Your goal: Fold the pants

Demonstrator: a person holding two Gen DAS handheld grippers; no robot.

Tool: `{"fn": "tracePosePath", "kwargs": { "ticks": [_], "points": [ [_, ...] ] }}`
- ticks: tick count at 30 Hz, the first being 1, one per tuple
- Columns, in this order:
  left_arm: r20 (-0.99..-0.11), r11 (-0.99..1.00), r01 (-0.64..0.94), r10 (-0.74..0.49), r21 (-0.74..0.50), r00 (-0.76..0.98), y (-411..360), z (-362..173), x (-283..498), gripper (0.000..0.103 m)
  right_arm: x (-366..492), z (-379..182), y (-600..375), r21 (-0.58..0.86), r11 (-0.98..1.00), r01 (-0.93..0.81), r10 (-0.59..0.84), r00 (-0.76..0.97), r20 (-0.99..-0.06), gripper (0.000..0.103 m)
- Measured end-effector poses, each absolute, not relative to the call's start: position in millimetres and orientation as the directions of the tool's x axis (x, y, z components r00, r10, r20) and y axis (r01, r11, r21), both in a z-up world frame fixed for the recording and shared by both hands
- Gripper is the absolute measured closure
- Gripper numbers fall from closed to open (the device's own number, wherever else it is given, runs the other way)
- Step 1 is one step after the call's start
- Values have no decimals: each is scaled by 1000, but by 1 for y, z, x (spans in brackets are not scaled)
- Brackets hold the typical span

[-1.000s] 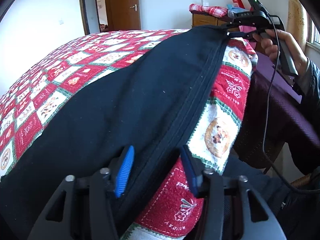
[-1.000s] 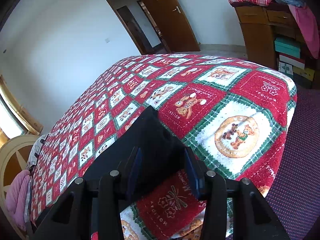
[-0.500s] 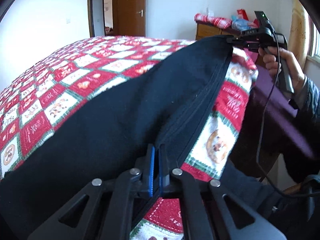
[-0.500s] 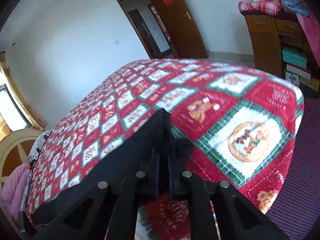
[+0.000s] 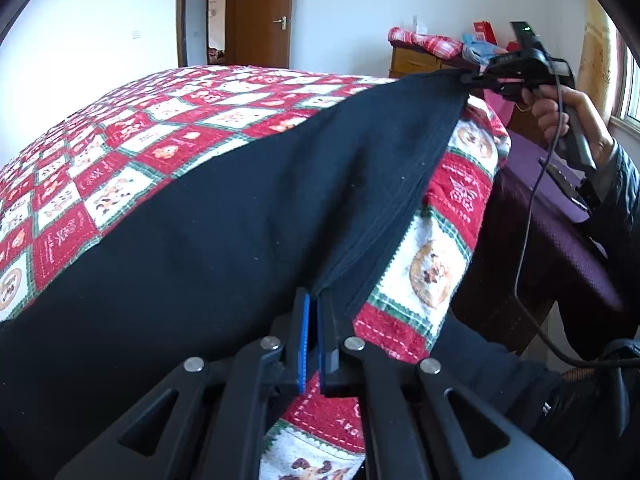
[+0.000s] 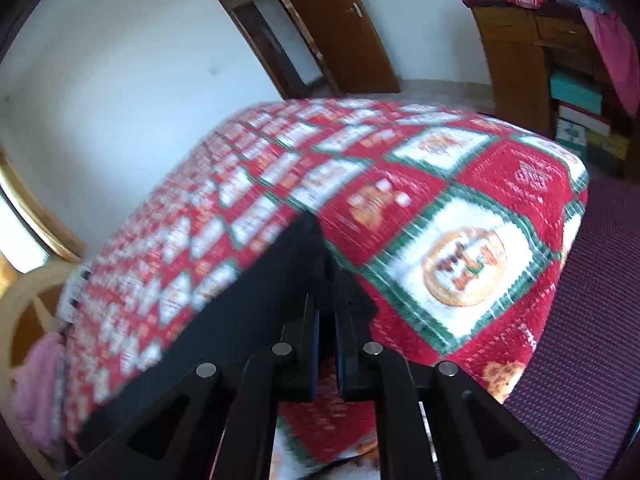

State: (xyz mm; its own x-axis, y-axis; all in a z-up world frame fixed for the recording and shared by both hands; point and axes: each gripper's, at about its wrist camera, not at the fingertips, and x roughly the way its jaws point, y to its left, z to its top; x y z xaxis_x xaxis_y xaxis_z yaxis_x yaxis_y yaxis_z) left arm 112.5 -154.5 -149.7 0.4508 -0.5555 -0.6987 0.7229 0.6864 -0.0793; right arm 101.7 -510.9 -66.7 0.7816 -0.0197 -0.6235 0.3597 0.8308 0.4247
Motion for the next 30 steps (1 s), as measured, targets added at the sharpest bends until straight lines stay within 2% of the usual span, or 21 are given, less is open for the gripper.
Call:
{"fn": "tracePosePath", "kwargs": {
  "ticks": [3,5,8,11,15,17,19,21,22,24,27,28,30],
  "points": [
    [-694,690,717,-566,-103,445,-152,-151,116,100,96,-50,-497,356,872,337,-75,810,-582,98],
    [-687,688,717,-575,-113,444,-150,-150,114,100,99,-52,-493,308,886,348,-110,802,-588,98],
    [-667,687,720,-582,-98,465,-146,-142,110,100,100,-59,-501,360,864,352,-72,794,-603,98],
    [-663,685,720,-589,-106,462,-144,-141,111,100,97,-48,-497,330,879,345,-93,801,-591,98],
    [-706,669,736,-569,-100,421,-155,-159,111,99,107,-66,-500,278,881,383,-115,743,-659,98],
    [-706,680,729,-553,-77,441,-156,-164,108,93,114,-82,-506,267,874,406,-111,702,-704,97],
    [-696,686,722,-559,-82,451,-154,-160,107,91,114,-82,-507,259,879,400,-111,701,-705,96],
    [-689,699,711,-552,-76,470,-149,-155,107,75,112,-76,-505,246,880,407,-133,707,-695,89],
    [-674,708,703,-550,-64,493,-144,-150,104,70,110,-74,-505,237,877,418,-152,708,-690,81],
    [-640,726,686,-550,-49,536,-131,-143,98,50,104,-65,-506,196,867,458,-221,706,-672,77],
    [-593,777,627,-525,-43,610,-101,-135,92,41,91,-44,-502,162,848,504,-316,728,-609,71],
    [-585,802,595,-506,-48,634,-88,-134,93,40,88,-38,-498,176,851,495,-314,747,-585,68],
    [-581,850,524,-456,-58,674,-65,-135,98,40,88,-31,-485,227,872,435,-250,792,-558,67]
  ]
}}
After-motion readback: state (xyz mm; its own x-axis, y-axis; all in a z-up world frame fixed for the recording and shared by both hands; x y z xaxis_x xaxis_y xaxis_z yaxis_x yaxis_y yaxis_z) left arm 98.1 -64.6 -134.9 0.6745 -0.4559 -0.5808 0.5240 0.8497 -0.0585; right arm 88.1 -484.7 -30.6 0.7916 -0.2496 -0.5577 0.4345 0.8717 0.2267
